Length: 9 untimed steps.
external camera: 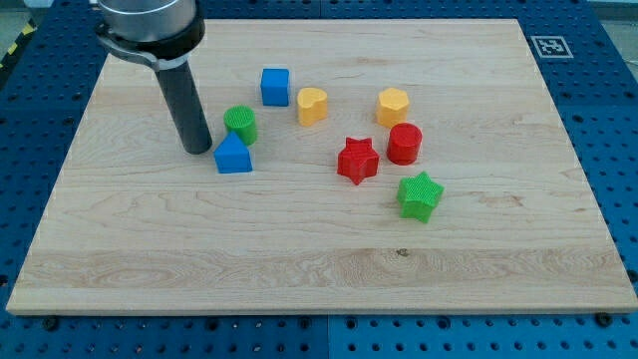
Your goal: Move the blue triangle slightly down
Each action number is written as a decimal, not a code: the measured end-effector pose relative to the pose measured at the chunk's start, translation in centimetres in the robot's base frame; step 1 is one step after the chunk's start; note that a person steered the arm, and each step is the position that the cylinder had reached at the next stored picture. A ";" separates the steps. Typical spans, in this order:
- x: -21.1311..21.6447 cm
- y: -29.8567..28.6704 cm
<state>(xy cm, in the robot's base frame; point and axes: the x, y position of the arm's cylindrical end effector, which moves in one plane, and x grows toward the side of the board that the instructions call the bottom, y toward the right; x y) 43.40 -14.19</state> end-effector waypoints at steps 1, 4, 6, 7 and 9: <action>0.0 2.5; -0.2 6.3; 0.1 7.1; 0.2 6.0; 1.0 5.3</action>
<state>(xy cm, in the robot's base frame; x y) 44.42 -8.91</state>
